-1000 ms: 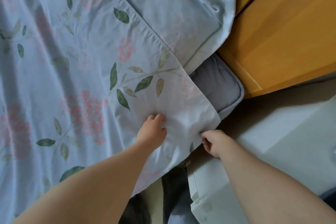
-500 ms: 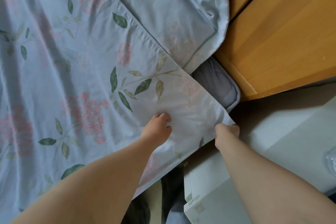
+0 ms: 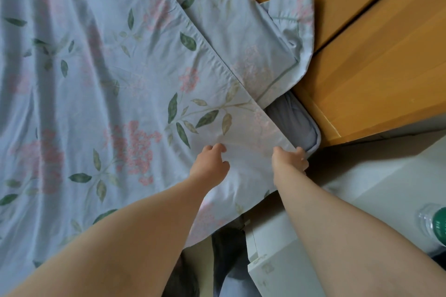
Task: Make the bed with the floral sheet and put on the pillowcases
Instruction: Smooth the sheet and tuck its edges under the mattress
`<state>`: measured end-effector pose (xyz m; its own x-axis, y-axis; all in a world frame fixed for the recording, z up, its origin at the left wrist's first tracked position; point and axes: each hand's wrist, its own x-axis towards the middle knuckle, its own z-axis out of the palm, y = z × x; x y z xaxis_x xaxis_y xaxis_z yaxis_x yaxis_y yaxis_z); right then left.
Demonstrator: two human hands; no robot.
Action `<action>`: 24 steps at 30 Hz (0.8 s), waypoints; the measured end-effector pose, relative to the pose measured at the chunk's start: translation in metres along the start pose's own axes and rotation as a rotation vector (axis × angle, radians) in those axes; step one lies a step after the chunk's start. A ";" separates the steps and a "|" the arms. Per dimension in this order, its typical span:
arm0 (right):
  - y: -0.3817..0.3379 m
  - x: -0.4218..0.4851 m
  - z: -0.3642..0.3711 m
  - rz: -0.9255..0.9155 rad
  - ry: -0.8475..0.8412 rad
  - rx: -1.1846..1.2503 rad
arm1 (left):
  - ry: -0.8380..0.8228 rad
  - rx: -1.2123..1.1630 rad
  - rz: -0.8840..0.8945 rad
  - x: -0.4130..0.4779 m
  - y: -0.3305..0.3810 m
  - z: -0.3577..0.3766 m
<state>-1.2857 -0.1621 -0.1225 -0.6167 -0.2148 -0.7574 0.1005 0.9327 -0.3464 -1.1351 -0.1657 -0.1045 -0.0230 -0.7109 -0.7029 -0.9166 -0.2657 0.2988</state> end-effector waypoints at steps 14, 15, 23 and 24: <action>-0.020 -0.213 0.021 -0.397 -0.256 -0.198 | 0.312 -0.192 -0.032 -0.155 -0.090 -0.121; -0.016 -0.234 0.024 -0.441 -0.278 -0.200 | 0.341 -0.188 -0.028 -0.170 -0.102 -0.128; 0.051 -0.400 0.049 -0.665 -0.443 -0.234 | 0.523 -0.176 -0.019 -0.307 -0.218 -0.172; 0.059 -0.416 0.051 -0.692 -0.464 -0.249 | 0.543 -0.171 -0.024 -0.320 -0.229 -0.176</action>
<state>-0.9833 -0.0326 0.1437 -0.0899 -0.8028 -0.5894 -0.3860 0.5736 -0.7224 -0.8474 0.0085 0.1654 0.2464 -0.9242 -0.2919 -0.8359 -0.3551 0.4186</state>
